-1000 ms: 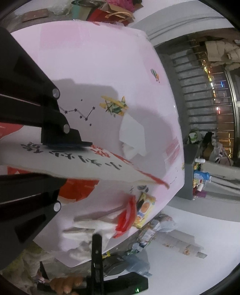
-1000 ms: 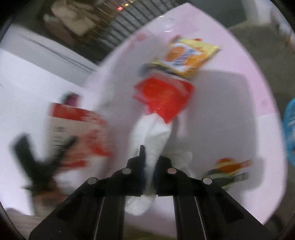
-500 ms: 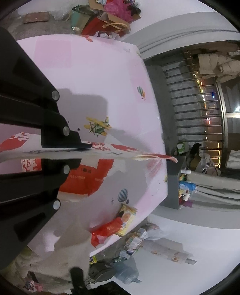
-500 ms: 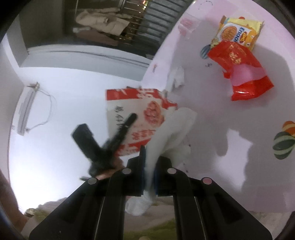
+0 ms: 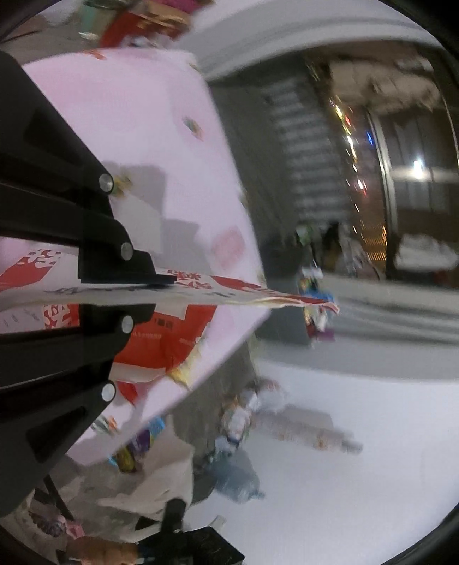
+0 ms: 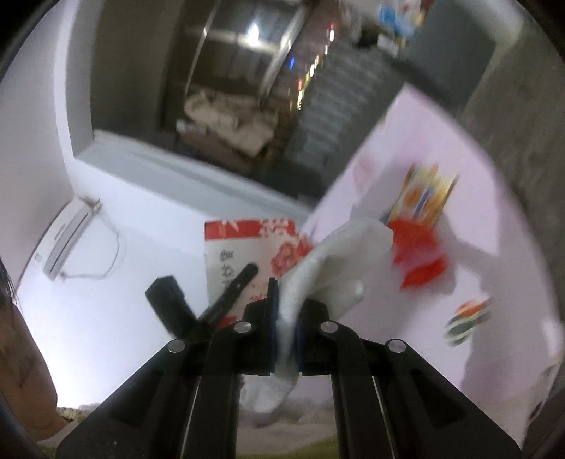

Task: Collect trash
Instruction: 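Carry the bag and glove over the blue wastebasket and open both tools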

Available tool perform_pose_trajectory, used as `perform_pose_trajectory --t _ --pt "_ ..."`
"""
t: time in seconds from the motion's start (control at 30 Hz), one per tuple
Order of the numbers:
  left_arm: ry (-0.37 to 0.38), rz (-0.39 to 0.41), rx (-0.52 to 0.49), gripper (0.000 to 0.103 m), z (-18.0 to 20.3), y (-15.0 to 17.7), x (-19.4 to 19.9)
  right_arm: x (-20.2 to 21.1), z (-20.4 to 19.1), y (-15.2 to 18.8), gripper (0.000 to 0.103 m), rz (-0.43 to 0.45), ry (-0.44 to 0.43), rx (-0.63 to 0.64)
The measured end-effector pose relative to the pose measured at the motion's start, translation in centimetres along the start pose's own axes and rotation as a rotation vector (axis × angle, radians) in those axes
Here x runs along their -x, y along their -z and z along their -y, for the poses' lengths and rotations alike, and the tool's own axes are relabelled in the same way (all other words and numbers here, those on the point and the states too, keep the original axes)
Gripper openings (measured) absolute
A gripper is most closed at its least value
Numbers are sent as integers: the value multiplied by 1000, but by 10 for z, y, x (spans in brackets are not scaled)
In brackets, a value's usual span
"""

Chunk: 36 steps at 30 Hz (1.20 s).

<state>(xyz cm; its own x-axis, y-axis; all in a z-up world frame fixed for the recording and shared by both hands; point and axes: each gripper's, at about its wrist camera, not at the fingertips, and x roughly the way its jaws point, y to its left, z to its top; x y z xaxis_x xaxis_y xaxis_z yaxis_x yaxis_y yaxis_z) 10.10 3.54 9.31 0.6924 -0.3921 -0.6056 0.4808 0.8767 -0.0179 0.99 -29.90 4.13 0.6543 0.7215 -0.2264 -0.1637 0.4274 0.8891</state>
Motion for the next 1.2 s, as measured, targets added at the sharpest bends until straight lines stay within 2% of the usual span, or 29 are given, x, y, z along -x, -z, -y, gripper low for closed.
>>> perform_pose_trajectory --t 0.1,0.2,0.33,0.43,0.67,0.83,0.93,0.97,1.03,1.07,1.1,1.2 --pt "104 -2 -50 2 30 -23 -15 57 2 -9 7 165 60 22" --pt "239 -49 -124 2 76 -50 -46 99 8 -10 7 293 118 17" --pt "348 -128 -227 2 143 -74 -94 141 23 -4 7 435 235 -1" --pt "397 -201 -304 3 201 -84 -136 163 38 2 7 513 321 -21" --pt "439 -378 -450 3 332 -65 -239 189 76 6 7 579 457 -121" --pt "456 -485 -443 4 391 -46 -304 207 100 8 7 580 534 -192" --pt "481 -549 -392 4 415 -34 -339 215 114 5 7 572 555 -227" --pt "492 -563 -371 9 419 -30 -351 215 119 5 7 570 565 -235" --pt "498 -588 -339 33 430 -19 -369 223 130 5 8 560 589 -259" --pt "494 -598 -316 51 433 -14 -378 223 135 5 8 555 596 -271" --pt "486 -607 -287 58 435 -9 -388 225 142 6 8 549 602 -283" --pt "464 -645 -227 59 438 1 -404 225 159 6 8 530 623 -324"
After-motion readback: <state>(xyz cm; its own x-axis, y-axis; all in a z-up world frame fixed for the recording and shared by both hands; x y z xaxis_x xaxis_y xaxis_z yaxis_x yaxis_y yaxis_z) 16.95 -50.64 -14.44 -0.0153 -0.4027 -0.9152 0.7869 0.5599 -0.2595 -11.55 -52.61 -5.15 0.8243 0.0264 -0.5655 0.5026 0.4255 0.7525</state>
